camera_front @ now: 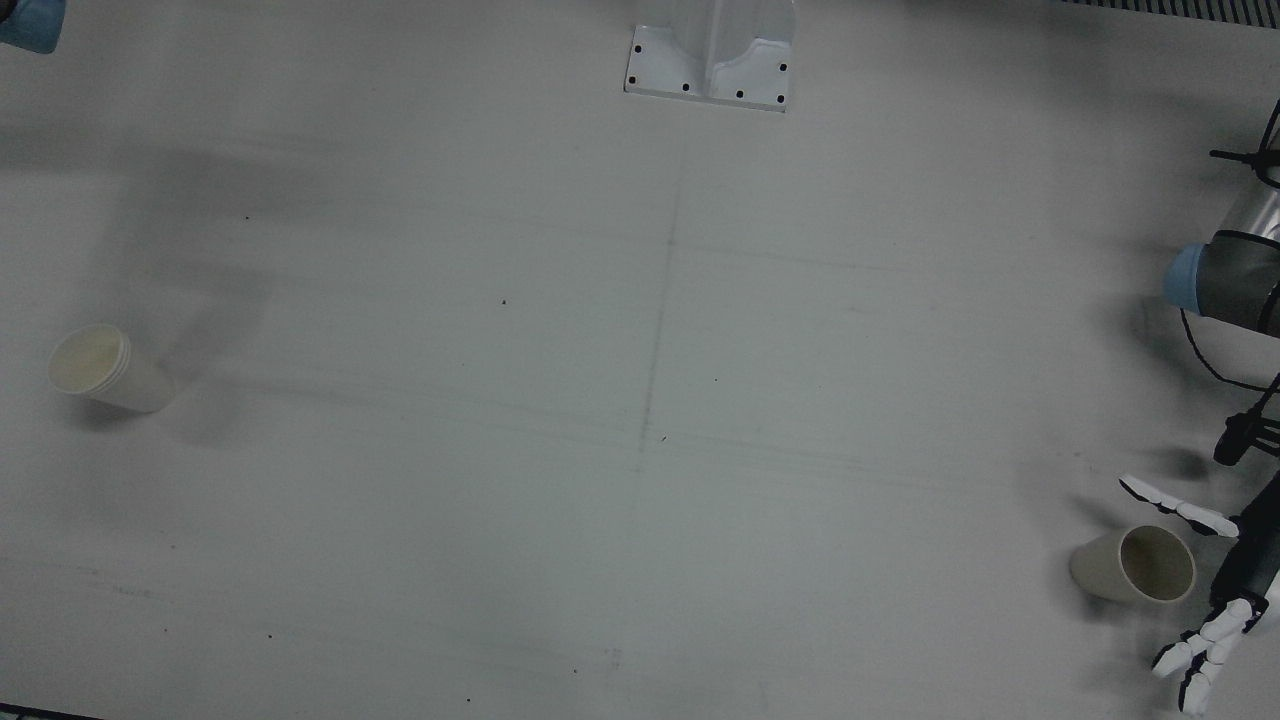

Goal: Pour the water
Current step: 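Move the left hand toward the beige paper cup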

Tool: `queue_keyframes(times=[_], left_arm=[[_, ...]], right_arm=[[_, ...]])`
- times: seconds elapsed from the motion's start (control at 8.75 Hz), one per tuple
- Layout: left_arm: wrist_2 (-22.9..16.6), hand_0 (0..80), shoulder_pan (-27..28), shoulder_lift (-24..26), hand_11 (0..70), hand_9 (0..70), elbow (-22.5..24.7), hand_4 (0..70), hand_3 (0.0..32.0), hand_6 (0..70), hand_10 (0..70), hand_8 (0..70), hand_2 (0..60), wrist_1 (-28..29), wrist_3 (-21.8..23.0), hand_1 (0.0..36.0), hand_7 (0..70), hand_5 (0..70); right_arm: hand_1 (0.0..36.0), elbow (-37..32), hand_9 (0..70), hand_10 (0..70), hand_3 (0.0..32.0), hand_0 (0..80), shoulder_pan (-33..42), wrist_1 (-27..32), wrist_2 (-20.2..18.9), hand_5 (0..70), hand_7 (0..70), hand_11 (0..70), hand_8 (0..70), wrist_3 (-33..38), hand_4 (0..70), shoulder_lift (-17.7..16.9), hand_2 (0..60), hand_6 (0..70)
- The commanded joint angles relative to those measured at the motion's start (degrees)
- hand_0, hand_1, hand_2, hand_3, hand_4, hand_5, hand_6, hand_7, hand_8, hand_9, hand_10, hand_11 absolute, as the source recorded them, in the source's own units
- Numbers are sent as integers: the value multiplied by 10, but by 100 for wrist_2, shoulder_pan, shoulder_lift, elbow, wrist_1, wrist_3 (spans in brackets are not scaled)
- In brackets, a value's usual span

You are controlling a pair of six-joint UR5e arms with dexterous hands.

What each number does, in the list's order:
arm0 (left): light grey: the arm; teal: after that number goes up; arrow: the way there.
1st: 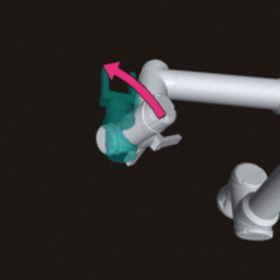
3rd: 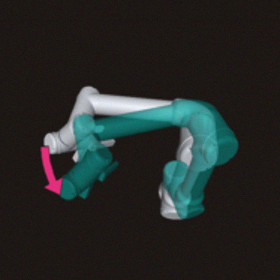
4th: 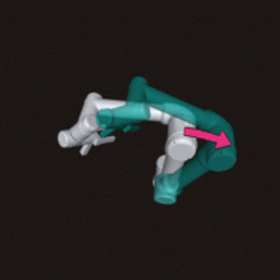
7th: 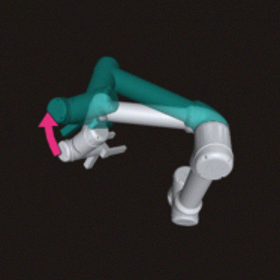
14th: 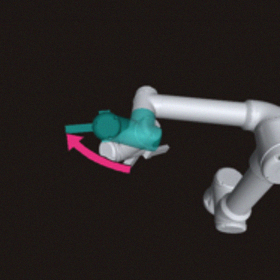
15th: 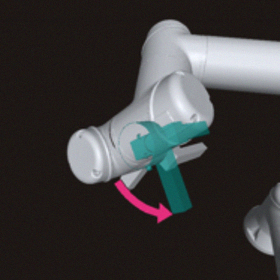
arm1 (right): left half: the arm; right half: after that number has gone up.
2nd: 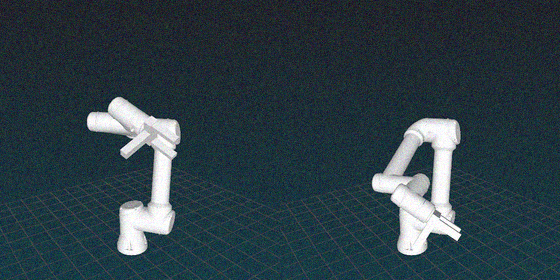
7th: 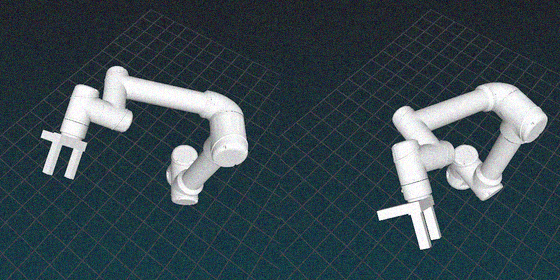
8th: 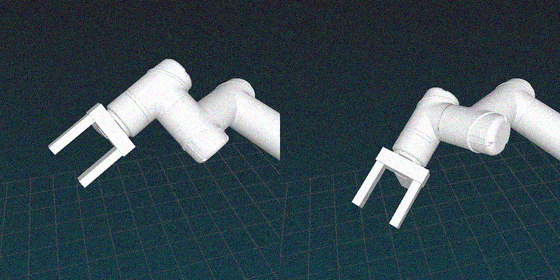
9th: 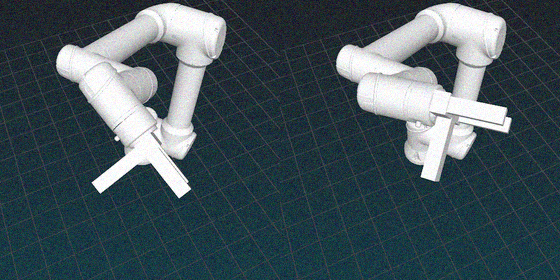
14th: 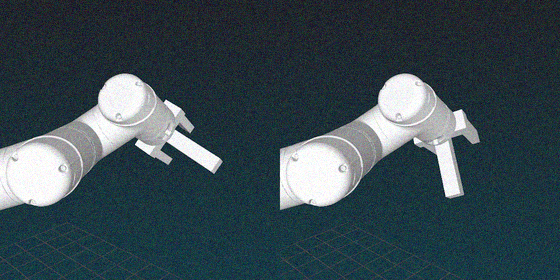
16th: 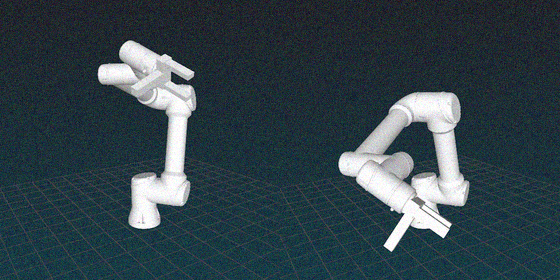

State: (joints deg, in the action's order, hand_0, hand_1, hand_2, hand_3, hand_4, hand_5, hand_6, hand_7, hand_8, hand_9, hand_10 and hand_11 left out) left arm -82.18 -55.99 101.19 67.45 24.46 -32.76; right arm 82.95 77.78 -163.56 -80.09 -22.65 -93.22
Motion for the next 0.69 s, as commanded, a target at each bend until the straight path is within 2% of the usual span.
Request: queue_keyframes(times=[0.0, 0.46, 0.57], left_arm=[[9, 609, 0, 119, 0, 0, -3, 209, 0, 0, 0, 0, 0, -99, -73, 135, 44, 41], [18, 610, 0, 103, 0, 0, -12, 201, 0, 0, 0, 0, 0, -91, -161, 136, 43, 41], [18, 617, 9, 103, 0, 0, -21, 188, 0, 0, 0, 0, 0, -82, -187, 146, 41, 31]], right_arm=[[107, 2, 77, 0, 0, 510, 0, 0, 2, 182, 207, 0, 60, 6, 211, 6, 0, 143], [107, 2, 75, 0, 0, 509, 35, 0, 2, 181, 206, 0, 58, 24, 210, 6, 0, 141], [106, 2, 75, 0, 0, 508, 18, 0, 2, 179, 205, 0, 58, 7, 206, 6, 0, 139]])
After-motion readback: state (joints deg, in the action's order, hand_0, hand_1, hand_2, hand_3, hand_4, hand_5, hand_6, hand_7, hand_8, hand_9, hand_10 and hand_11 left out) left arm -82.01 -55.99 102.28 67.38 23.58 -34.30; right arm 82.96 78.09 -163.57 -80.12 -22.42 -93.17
